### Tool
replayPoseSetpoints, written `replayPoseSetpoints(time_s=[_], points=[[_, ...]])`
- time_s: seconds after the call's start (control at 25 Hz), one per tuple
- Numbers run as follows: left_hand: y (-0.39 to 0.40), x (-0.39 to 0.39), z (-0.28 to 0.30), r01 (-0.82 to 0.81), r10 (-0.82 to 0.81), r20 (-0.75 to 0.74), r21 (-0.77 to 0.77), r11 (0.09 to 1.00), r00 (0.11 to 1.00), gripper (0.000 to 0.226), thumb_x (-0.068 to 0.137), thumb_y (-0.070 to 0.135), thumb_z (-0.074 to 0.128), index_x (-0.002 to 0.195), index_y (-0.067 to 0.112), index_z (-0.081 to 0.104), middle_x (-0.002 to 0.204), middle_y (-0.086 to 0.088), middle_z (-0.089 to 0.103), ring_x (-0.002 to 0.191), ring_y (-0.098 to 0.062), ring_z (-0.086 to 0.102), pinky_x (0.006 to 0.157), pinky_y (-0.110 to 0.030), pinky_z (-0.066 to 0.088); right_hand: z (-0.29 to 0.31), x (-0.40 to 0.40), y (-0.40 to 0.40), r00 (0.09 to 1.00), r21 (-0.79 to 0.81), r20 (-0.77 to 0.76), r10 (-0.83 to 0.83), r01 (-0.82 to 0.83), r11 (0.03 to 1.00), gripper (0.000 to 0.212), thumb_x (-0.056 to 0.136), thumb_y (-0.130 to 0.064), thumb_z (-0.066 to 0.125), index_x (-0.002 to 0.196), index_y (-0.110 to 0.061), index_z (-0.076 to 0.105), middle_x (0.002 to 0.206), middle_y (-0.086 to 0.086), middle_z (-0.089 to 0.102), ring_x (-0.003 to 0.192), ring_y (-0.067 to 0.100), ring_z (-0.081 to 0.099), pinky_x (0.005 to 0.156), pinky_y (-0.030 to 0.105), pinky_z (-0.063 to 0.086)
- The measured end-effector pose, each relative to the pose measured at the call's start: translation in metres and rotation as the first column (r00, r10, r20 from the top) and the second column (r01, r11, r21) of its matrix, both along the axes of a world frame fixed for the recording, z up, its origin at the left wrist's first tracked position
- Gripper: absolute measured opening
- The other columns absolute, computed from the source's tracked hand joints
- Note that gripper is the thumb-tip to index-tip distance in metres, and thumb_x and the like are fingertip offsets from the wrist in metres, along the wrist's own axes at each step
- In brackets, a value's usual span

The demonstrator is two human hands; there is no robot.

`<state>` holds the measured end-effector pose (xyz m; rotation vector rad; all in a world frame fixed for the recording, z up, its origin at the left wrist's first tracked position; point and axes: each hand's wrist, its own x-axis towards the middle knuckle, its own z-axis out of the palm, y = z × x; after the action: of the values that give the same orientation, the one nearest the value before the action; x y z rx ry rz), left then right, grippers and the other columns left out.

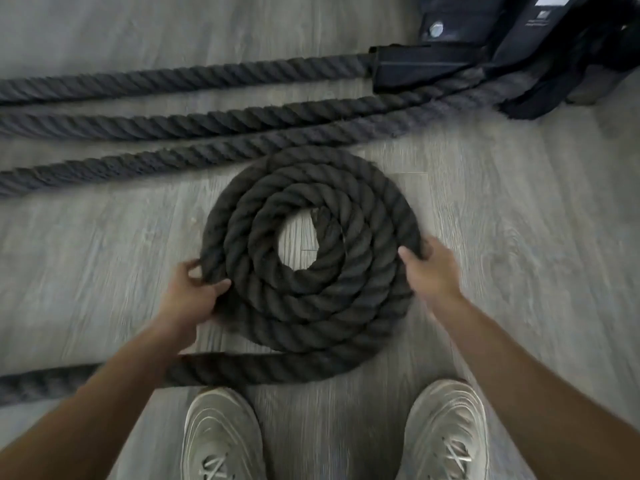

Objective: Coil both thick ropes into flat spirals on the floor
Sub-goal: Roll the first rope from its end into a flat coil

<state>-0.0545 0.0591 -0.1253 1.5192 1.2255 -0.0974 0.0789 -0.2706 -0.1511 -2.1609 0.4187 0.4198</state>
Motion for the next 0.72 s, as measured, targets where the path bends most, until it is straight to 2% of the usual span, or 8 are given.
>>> replayPoseSetpoints(time_s=[0.08,0.16,0.24,0.32,0.4,0.52,0.64,0.72], points=[[-0.031,-0.033,0.005,-0.023,0.02,-0.037,-0.086,0.996,0.999,0.069,0.084,0.006,0.079,0.139,0.019,0.039,0.105,-0.01,0.069,0.087,-0.027,0.071,0.066,-0.04,0.06,0.009,0.038,0.003,0.999,-0.025,0.051,0.018,-0.016,1.0,0.023,0.091,-0.031,0.072,0.113,-0.023,0.069,0.103,-0.006,0.071,0.104,0.019,0.068,0.093,0.033,0.052],[-0.044,-0.044,0.004,-0.043,0.028,-0.085,-0.184,0.982,0.996,0.072,0.082,0.004,0.08,0.137,0.02,0.037,0.114,-0.013,0.066,0.099,-0.031,0.069,0.074,-0.045,0.061,0.012,0.049,0.008,0.997,-0.025,0.077,0.029,-0.028,0.999,0.027,0.092,-0.034,0.07,0.117,-0.023,0.069,0.103,-0.01,0.069,0.103,0.015,0.067,0.087,0.026,0.049],[-0.031,-0.029,0.003,0.019,-0.037,-0.114,-0.16,0.987,0.993,0.085,0.076,0.007,0.084,0.141,0.023,0.033,0.124,-0.012,0.061,0.106,-0.032,0.066,0.081,-0.049,0.059,0.006,0.028,0.009,0.996,-0.024,0.093,-0.011,0.014,1.0,0.04,0.095,-0.039,0.064,0.131,-0.022,0.063,0.119,-0.004,0.067,0.114,0.019,0.063,0.094,0.032,0.049],[-0.003,0.0,0.003,0.144,-0.145,-0.134,-0.017,0.989,0.98,0.104,0.066,0.018,0.086,0.15,0.027,0.026,0.128,-0.01,0.058,0.111,-0.031,0.062,0.085,-0.049,0.057,0.002,-0.023,0.009,0.994,-0.048,0.086,-0.066,0.07,0.996,0.053,0.098,-0.041,0.057,0.148,-0.025,0.048,0.141,0.005,0.054,0.132,0.028,0.051,0.107,0.045,0.045],[0.023,0.035,0.006,0.195,-0.189,-0.097,0.052,0.979,0.977,0.092,0.075,0.021,0.076,0.153,0.027,0.028,0.127,-0.008,0.06,0.112,-0.029,0.061,0.084,-0.043,0.054,0.003,-0.08,0.011,0.99,-0.059,0.08,-0.119,0.124,0.991,0.06,0.101,-0.04,0.053,0.156,-0.025,0.034,0.148,0.01,0.044,0.138,0.032,0.042,0.111,0.05,0.04],[0.042,0.07,-0.003,0.261,-0.253,-0.073,0.14,0.955,0.965,0.061,0.092,0.024,0.067,0.148,0.028,0.043,0.126,-0.005,0.065,0.111,-0.027,0.063,0.095,-0.045,0.053,0.014,-0.138,0.018,0.991,-0.058,0.057,-0.123,0.126,0.99,0.067,0.101,-0.037,0.053,0.159,-0.018,0.026,0.146,0.014,0.04,0.134,0.032,0.043,0.106,0.041,0.039],[0.04,0.065,-0.016,0.277,-0.26,-0.103,0.241,0.93,0.96,0.054,0.093,0.028,0.066,0.144,0.026,0.047,0.127,-0.007,0.065,0.112,-0.029,0.064,0.098,-0.049,0.054,0.016,-0.109,0.009,0.999,-0.093,0.033,-0.039,0.042,0.995,0.066,0.103,-0.034,0.053,0.16,-0.019,0.025,0.14,0.013,0.041,0.123,0.029,0.047,0.096,0.035,0.038],[0.033,0.047,-0.018,0.173,-0.163,-0.062,0.196,0.965,0.985,0.054,0.093,0.025,0.067,0.143,0.02,0.045,0.126,-0.01,0.065,0.109,-0.03,0.065,0.093,-0.051,0.056,0.007,-0.066,-0.002,1.0,-0.082,0.021,0.015,-0.013,0.997,0.062,0.101,-0.035,0.055,0.158,-0.025,0.033,0.136,0.007,0.045,0.116,0.021,0.05,0.096,0.029,0.038]])
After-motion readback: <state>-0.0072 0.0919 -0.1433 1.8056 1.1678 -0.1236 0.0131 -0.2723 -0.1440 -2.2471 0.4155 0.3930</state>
